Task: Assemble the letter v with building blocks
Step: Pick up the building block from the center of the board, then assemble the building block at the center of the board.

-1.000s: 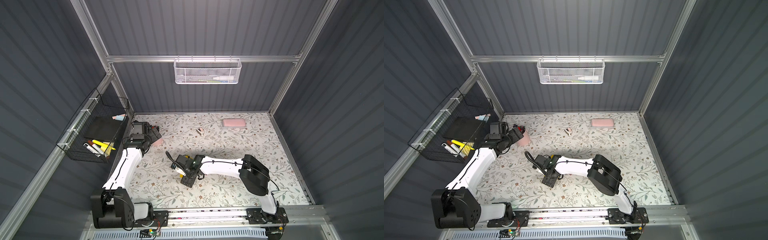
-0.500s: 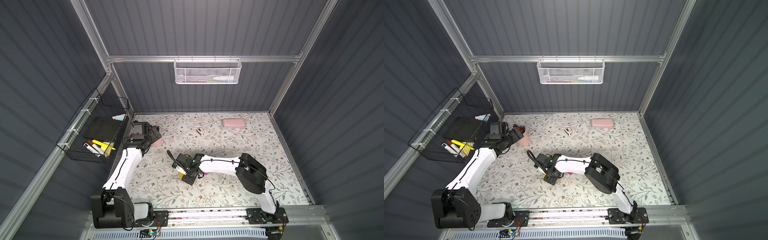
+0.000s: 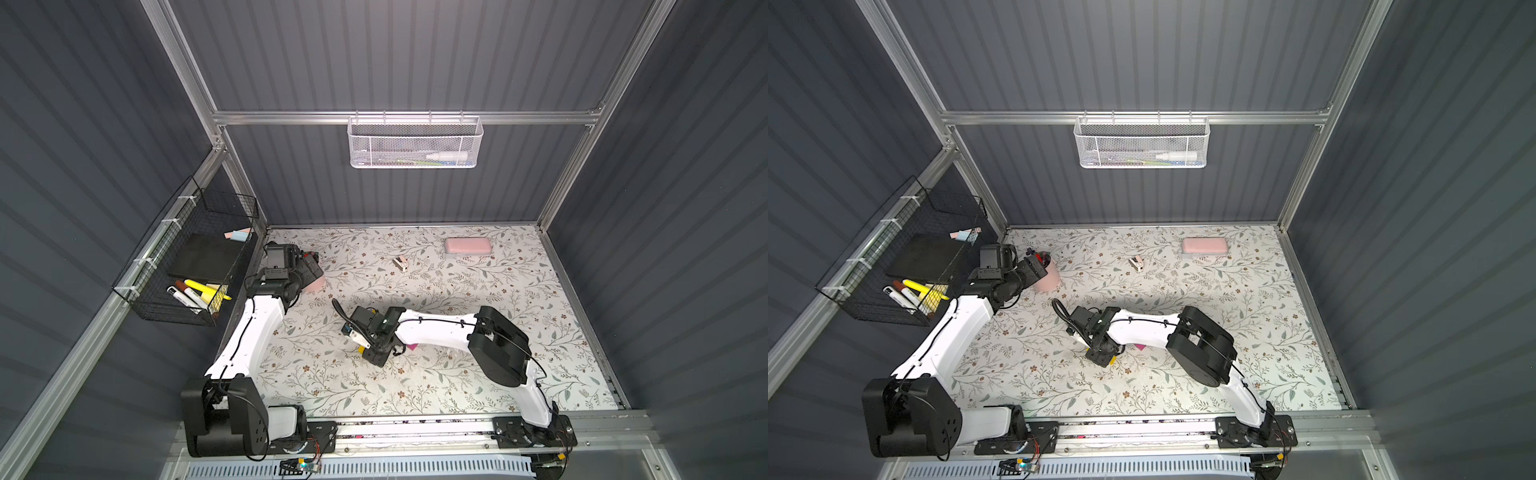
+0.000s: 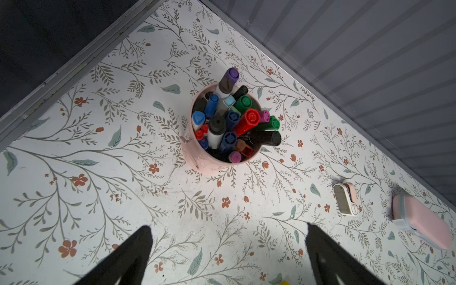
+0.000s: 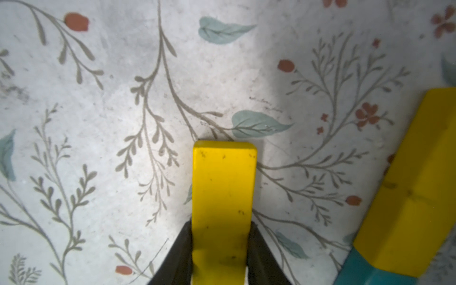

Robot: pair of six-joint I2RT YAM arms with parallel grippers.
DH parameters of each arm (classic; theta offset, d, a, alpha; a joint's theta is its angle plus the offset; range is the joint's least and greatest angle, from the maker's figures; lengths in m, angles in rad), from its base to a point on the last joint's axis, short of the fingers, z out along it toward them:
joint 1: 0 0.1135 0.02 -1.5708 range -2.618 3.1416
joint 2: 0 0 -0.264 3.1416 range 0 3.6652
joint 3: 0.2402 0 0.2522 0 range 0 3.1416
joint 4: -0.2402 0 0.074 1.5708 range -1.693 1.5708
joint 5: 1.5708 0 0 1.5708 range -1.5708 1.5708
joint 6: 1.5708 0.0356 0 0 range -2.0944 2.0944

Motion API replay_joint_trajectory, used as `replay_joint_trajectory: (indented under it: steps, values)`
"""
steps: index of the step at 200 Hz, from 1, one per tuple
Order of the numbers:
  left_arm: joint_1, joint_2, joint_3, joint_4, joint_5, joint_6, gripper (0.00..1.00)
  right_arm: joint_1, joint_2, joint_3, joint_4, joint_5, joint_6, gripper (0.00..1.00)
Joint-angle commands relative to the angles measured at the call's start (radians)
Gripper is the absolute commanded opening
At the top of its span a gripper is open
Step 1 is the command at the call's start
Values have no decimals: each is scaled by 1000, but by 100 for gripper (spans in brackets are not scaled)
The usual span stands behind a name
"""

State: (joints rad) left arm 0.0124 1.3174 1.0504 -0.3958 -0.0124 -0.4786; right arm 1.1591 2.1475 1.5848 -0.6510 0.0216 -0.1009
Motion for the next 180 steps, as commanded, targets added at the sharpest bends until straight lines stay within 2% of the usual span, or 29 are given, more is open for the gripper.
replay_joint_trajectory:
  steps: [1,30,85,106,130,151,180]
  values:
    - [8,-23,-10,-6,9,-8,99,0,-17,17,-21,57,24,26]
    - [9,-25,-9,-5,11,-8,99,0,-59,43,-24,107,71,23]
    - [10,-79,-37,58,62,2,100,-28,-148,103,-126,276,306,20]
    - [11,-93,-47,94,123,16,99,-109,-194,75,-157,264,441,20]
    - [11,-98,-51,119,169,22,99,-246,-258,-17,-141,191,591,20]
    - [9,-89,-50,135,210,22,99,-337,-303,-113,-81,148,644,20]
    - [10,-76,-47,161,237,29,100,-406,-288,-158,-68,127,702,21]
